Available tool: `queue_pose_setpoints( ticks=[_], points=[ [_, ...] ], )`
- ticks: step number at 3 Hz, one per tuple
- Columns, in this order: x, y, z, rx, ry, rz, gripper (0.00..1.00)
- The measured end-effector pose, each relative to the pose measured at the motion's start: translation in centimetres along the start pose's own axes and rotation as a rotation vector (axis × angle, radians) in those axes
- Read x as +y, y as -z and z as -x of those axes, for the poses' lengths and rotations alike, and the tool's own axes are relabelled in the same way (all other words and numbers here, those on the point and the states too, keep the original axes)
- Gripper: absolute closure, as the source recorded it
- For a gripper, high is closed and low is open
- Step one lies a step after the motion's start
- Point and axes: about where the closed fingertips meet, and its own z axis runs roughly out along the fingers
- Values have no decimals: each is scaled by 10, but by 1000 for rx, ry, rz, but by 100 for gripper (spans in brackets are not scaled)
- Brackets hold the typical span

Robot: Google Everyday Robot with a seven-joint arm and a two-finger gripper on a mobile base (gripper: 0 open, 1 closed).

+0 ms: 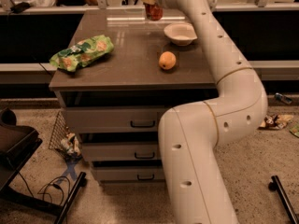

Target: Pick coke can from paper bowl and place on counter

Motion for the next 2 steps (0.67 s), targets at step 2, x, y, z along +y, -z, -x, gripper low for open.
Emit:
queue_pose_setpoints(
  ticks=[2],
  points=[
    [-2,-32,-18,23,56,-110,100]
  ],
)
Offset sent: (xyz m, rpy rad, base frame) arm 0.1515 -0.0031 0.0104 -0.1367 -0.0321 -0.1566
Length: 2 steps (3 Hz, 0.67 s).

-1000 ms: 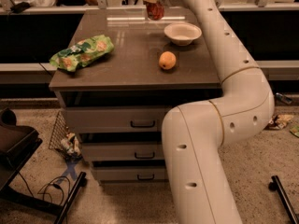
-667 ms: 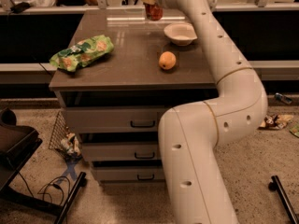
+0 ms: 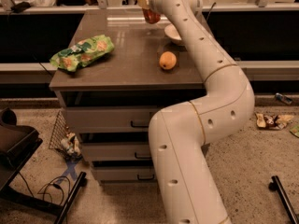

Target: Pick coke can from paper bowl and place on counter

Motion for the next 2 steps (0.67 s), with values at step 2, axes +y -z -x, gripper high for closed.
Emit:
queue_pose_setpoints(
  ticks=[2],
  points=[
    [14,-9,-18,58,26,13,82]
  ],
)
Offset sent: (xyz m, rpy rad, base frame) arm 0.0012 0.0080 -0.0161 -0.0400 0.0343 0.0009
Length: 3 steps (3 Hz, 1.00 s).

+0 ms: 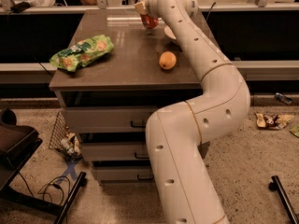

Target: Pick coke can from paper bowl and place on counter

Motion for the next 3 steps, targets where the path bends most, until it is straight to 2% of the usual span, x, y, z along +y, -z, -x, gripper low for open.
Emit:
queue_pose_setpoints(
  ticks=[3],
  points=[
    [6,-5,-5,6,-1,7,13]
  ],
)
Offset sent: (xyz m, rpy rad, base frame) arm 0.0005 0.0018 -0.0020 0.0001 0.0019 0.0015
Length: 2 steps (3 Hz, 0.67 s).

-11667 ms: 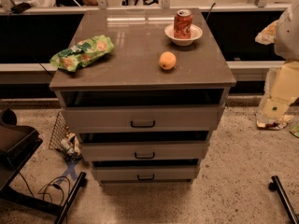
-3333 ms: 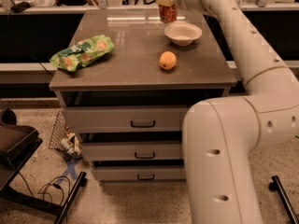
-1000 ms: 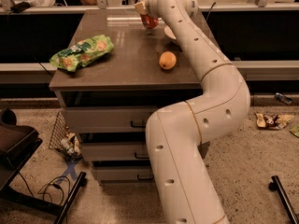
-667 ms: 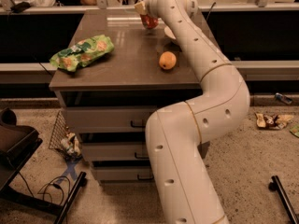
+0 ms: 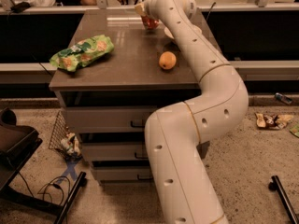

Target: Pick coke can from paper bowl and place on counter

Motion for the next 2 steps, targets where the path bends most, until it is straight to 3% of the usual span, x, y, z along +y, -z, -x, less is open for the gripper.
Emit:
queue_pose_setpoints(
  ticks=[1,2],
  points=[
    [2,-2,-2,2,0,2,0],
    [2,-2,-2,2,0,2,0]
  ],
)
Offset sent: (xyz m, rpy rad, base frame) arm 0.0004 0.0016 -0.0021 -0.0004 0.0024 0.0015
